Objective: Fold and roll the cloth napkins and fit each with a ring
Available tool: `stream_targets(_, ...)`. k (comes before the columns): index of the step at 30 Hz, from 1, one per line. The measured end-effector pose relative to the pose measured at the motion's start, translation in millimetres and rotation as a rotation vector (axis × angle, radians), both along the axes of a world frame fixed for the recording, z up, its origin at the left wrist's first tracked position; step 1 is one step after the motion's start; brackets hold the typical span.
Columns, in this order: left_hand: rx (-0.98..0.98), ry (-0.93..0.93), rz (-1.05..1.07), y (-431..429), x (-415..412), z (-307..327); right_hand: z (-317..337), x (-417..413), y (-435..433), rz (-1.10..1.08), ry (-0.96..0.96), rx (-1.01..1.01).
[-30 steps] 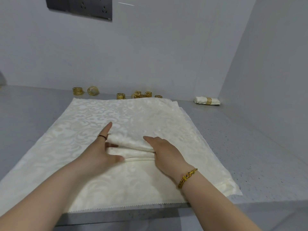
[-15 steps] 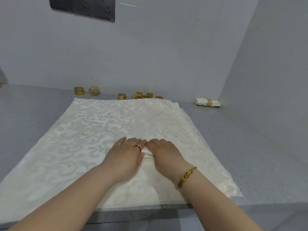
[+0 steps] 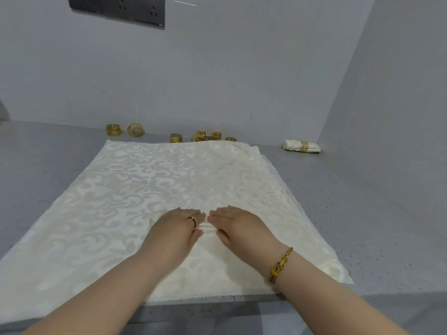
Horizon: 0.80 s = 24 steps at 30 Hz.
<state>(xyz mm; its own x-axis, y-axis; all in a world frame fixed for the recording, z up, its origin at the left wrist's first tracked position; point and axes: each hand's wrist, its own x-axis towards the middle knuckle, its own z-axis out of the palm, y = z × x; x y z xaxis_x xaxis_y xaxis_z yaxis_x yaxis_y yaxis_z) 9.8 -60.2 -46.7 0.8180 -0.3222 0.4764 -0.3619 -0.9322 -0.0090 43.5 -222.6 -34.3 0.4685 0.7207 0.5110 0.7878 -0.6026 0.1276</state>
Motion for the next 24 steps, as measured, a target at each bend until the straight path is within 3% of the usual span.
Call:
stream_targets(5, -0.037, -0.047, -0.031, 2.0, -2.4, 3.9, 3.6, 1.4, 4.2, -0.030, 0.087, -0.013)
stream_targets(10, -0.034, 0.042, 0.085, -2.2, -5.6, 30.1, 31.1, 3.6, 5.4, -0.131, 0.638, 0.238)
stream_targets(13, -0.086, 0.253, 0.085, 3.2, 6.8, 44.6, 46.5, 10.9, 2.2, -0.113, 0.910, 0.335)
stream_targets(17, -0.400, 0.623, 0.002, 19.0, 22.1, 54.9, 43.3, 13.7, -10.8, -0.128, 1.129, 0.482)
stream_targets(20, -0.462, 0.722, -0.062, 21.4, 24.5, 52.5, 30.2, 13.9, -12.2, -0.132, 1.145, 0.592)
stream_targets(24, -0.363, 0.713, -0.031, 7.6, 25.2, 52.8, 24.5, 15.7, -9.6, -0.122, 1.126, 0.638)
